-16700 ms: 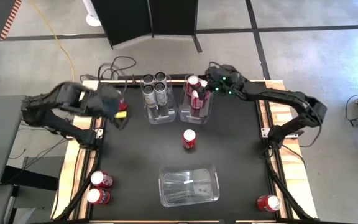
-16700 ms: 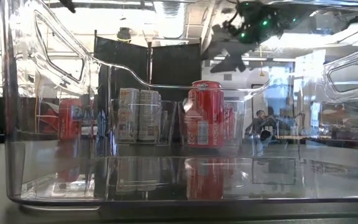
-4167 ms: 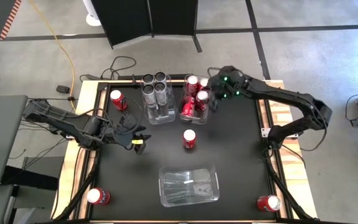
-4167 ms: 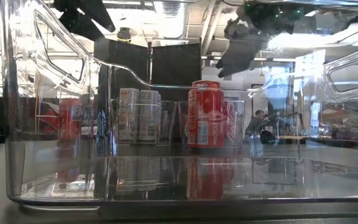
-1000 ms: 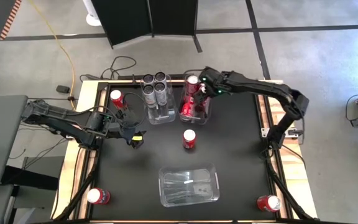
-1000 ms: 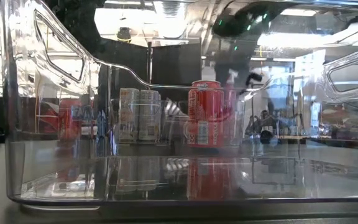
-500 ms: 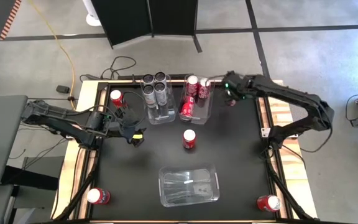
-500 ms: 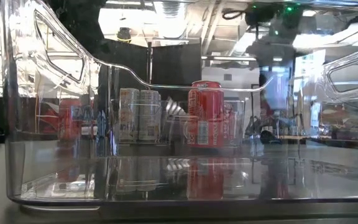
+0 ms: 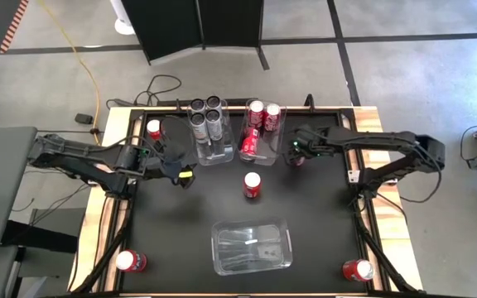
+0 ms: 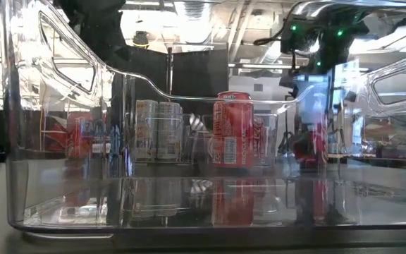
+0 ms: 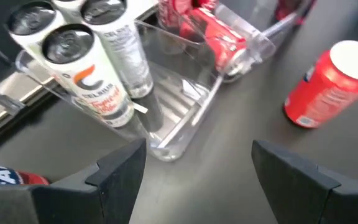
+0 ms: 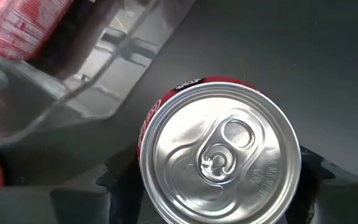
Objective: Sort soda cans
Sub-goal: Remove the bottom right red soda can from the top right transparent bin, then adjust the red soda can in the top right transparent bin
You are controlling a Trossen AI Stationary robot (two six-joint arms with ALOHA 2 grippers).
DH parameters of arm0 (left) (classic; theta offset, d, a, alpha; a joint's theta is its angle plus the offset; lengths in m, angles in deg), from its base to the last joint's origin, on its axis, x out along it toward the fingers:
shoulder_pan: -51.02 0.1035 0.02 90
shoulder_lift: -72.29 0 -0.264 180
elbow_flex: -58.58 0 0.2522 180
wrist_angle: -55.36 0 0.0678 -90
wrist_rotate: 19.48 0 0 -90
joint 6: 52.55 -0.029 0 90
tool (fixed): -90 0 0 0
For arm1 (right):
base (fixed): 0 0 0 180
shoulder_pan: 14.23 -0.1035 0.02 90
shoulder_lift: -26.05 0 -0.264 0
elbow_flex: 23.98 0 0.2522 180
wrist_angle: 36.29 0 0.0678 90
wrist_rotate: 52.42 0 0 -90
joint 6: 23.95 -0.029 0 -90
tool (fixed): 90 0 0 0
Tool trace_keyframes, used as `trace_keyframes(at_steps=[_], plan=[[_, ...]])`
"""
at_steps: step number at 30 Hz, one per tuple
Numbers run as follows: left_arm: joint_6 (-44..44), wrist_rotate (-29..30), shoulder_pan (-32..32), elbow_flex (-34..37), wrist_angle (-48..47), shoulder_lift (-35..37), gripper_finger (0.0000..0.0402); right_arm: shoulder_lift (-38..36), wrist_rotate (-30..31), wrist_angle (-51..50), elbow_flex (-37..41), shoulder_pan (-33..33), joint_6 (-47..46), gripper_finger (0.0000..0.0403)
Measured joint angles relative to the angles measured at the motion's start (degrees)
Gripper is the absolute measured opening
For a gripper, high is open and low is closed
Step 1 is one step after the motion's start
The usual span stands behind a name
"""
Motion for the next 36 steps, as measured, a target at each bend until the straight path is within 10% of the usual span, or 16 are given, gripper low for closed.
trace_keyframes(at_steps=[7, 26, 36], plan=[[0.08, -0.01, 1.96, 0.00, -0.22, 0.00, 0.0289, 0.99, -2.22, 0.39, -0.23, -0.08, -2.03, 0.0386], [-4.27, -0.08, 1.96, 0.00, -0.58, 0.00, 0.0289, -5.39, 0.30, -2.02, -15.12, 5.38, -13.93, 0.0365], [-4.29, -0.04, 4.81, 0.00, -0.50, 0.00, 0.0289, 8.70, -8.16, 9.02, -23.01, 5.36, -14.15, 0.0365]])
